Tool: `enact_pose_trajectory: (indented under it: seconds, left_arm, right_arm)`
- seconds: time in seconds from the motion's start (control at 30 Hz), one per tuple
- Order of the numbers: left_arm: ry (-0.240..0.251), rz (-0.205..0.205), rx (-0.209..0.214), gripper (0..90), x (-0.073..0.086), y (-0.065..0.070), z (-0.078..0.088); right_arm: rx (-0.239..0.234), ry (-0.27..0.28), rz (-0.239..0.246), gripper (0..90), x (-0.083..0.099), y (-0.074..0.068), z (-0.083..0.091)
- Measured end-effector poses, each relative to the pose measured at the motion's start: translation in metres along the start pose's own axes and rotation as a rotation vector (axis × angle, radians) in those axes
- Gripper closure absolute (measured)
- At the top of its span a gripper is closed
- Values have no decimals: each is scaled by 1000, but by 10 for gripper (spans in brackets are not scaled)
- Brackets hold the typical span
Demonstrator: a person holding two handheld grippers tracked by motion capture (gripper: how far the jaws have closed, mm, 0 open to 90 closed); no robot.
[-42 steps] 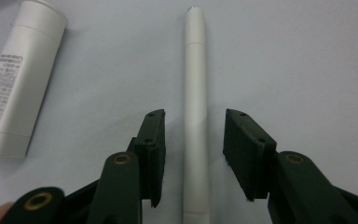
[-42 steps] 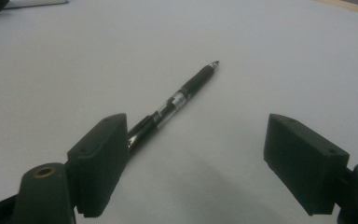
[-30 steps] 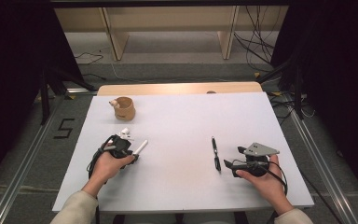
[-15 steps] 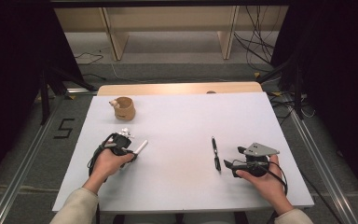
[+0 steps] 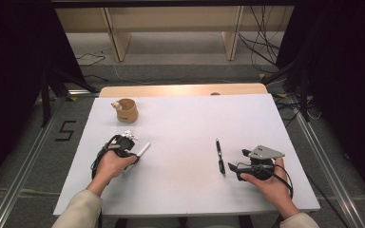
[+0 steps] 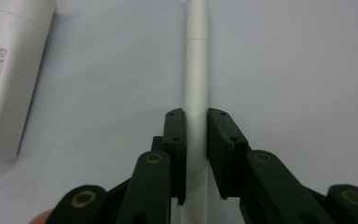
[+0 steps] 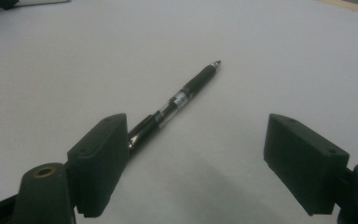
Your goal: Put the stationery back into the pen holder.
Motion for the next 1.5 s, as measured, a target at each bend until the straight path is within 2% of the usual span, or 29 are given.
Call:
enact_pose_trajectory:
  seconds: [0.43, 0.73, 0.9, 1.23, 1.5]
  left_arm:
    - [0, -12, -25, 785, 0, 1, 0]
    - [42, 15, -9, 788, 0, 2, 1]
    - [89, 16, -1, 787, -5, 4, 4]
    - [212, 54, 17, 787, -19, 7, 14]
    - [330, 68, 63, 787, -34, 23, 23]
  right_arm:
    - [3, 5, -3, 227, -1, 0, 0]
    - [2, 18, -11, 234, -5, -1, 1]
    - [2, 22, -12, 237, -6, -1, 1]
    - [-11, 41, -20, 245, -14, -7, -2]
    - [-49, 53, -22, 253, -23, -20, -12]
Point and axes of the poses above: each handheld gripper's, and its own axes: z roughly backward along the jaws, x roughly out of its underside, y roughly to its right, the point moved 10 cm from there along -z, roughly forward along the jaws, and after that the axes turned 2 degrees about y, right-handed, at the moved point
